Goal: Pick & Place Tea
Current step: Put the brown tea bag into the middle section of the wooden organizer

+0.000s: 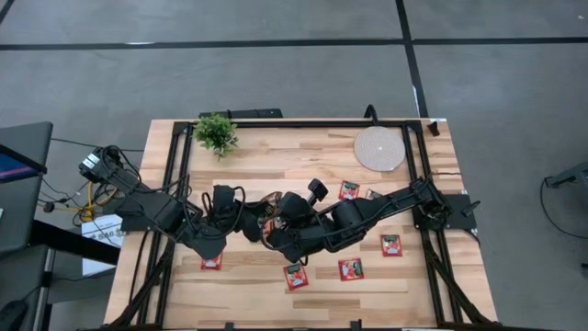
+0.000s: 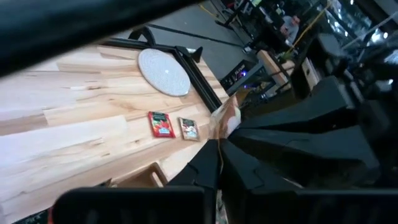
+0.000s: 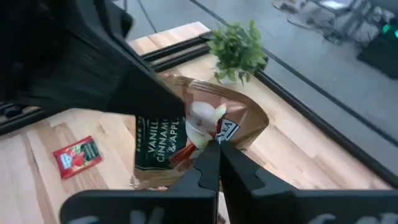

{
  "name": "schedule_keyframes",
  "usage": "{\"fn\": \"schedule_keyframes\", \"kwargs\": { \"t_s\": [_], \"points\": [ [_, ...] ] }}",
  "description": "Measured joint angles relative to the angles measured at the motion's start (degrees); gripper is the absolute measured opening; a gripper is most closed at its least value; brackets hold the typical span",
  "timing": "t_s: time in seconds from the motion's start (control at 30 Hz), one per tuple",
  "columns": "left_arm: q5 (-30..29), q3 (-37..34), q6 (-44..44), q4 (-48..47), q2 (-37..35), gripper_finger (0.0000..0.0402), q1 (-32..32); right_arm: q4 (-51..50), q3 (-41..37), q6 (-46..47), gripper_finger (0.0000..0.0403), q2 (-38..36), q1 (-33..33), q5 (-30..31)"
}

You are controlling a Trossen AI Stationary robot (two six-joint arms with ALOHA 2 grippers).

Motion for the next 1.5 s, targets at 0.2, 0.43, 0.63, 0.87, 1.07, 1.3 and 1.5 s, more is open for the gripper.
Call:
{"fn": "schedule_keyframes", "kwargs": {
  "t_s": [0.2, 0.43, 0.63, 0.87, 1.07, 1.3, 1.5],
  "points": [
    [0.87, 0.0, 4.37, -0.59, 0.13, 0.0, 0.01, -2.43, 0.01, -4.04, 0.0014, 0.0, -0.29, -4.39],
    [2.08, 0.0, 5.94, -5.91, -0.19, 0.0, 0.0, -17.6, 0.01, -2.85, 0.0065, -2.89, -0.47, -9.96],
    [11.66, 0.16, 10.57, -11.66, -0.55, 0.0, 0.59, -22.67, -2.56, -1.29, 0.007, -7.53, 2.61, -9.9],
    [25.51, 6.51, 20.85, -18.71, 0.17, 0.0, 4.16, -22.81, -10.89, 5.14, 0.0058, -13.77, 6.03, -8.85],
    [35.27, 15.53, 30.43, -27.4, 4.35, 0.0, 8.87, -22.14, -21.97, 17.25, 0.0049, -18.51, 9.11, -8.36],
    [41.01, 29.19, 41.61, -44.94, 17.46, 0.0, 12.59, -14.78, -32.1, 27.52, 0.0047, -21.14, 11.73, -7.59],
    [44.77, 38.47, 52.34, -48.56, 25.79, 0.0, 12.63, 3.1, -36.75, 21.41, 0.0046, -20.84, 11.36, -6.37]
  ]
}}
